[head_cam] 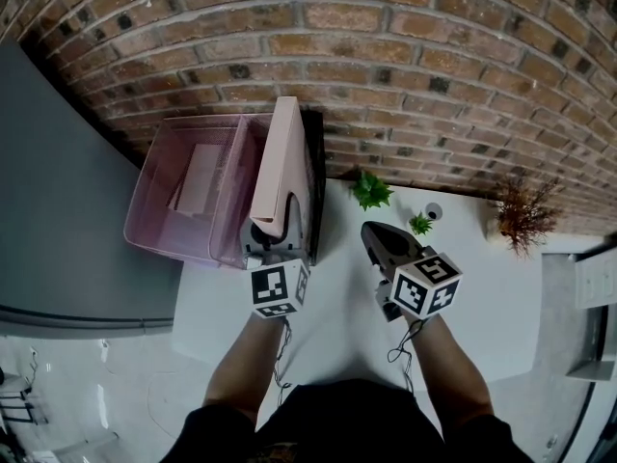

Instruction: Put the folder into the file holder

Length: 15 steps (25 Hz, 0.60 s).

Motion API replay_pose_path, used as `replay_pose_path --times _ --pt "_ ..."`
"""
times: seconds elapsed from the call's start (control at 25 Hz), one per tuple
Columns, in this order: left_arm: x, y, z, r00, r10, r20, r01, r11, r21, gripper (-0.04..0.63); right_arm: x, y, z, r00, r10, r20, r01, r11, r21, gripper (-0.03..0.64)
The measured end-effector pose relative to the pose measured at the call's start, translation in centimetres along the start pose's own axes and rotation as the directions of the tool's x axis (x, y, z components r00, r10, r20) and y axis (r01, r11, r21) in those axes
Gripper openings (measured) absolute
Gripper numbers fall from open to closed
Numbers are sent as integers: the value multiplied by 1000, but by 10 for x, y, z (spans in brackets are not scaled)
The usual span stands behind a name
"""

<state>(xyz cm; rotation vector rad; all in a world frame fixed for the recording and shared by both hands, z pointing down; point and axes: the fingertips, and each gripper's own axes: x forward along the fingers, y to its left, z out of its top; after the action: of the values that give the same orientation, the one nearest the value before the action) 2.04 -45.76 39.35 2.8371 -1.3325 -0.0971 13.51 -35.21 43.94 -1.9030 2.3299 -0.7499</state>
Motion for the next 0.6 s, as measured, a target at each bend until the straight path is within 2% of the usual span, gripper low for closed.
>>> replay_pose_path --times 0.44,0.6 --pt "-1 2 -36 995 8 -103 -5 1000 30 164 -7 -1 -3 1000 -4 3 4 1000 3 3" --pt "-3 2 -35 992 5 -124 3 998 67 209 -9 4 -1 1000 6 9 -6 1000 0 3"
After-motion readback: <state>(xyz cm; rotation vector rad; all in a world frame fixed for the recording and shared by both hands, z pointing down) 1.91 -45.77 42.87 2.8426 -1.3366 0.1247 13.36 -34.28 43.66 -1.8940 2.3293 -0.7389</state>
